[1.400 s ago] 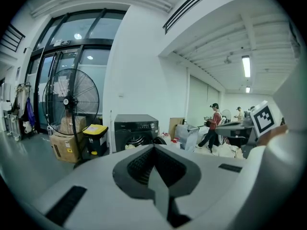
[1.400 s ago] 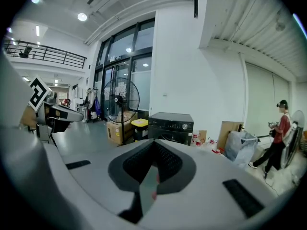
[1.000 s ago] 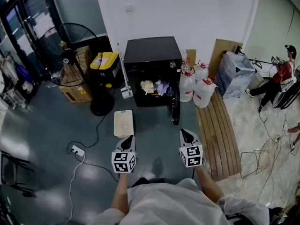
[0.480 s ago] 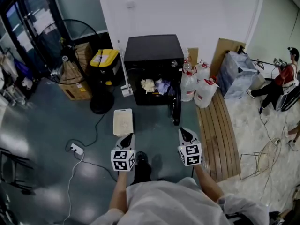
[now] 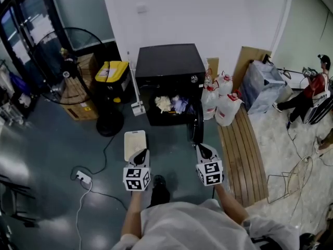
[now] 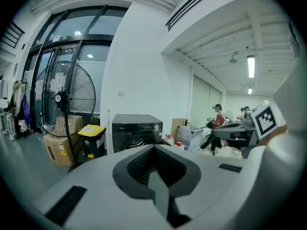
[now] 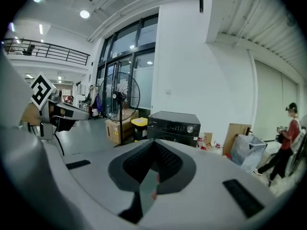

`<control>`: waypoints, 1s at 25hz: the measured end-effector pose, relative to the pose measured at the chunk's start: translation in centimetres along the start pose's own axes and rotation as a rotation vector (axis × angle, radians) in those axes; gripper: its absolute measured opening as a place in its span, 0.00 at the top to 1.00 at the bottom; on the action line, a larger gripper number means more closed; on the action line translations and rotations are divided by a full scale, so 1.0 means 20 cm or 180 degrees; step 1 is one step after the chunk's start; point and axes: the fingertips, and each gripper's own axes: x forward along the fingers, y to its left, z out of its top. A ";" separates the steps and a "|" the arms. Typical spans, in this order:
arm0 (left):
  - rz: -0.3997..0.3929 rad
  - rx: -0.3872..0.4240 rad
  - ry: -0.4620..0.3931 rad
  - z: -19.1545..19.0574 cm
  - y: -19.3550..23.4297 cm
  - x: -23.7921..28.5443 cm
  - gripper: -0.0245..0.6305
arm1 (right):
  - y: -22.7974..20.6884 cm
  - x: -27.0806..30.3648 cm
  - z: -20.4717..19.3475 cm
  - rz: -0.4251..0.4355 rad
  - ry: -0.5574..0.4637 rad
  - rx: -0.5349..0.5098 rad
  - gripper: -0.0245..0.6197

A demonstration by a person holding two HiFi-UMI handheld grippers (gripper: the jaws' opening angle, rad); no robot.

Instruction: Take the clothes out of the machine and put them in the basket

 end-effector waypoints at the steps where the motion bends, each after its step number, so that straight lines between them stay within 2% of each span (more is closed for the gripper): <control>1: -0.0010 -0.0006 0.0002 0.02 0.04 0.04 0.93 | 0.00 0.05 0.02 -0.0008 0.0005 -0.0005 0.92; 15: -0.0231 0.0051 0.0029 0.34 0.58 0.64 0.93 | -0.07 0.78 0.31 -0.0250 0.0095 0.0045 0.92; 25: -0.0380 0.0101 0.0076 0.46 0.94 0.98 0.93 | -0.08 1.21 0.45 -0.0440 0.0127 0.0095 0.92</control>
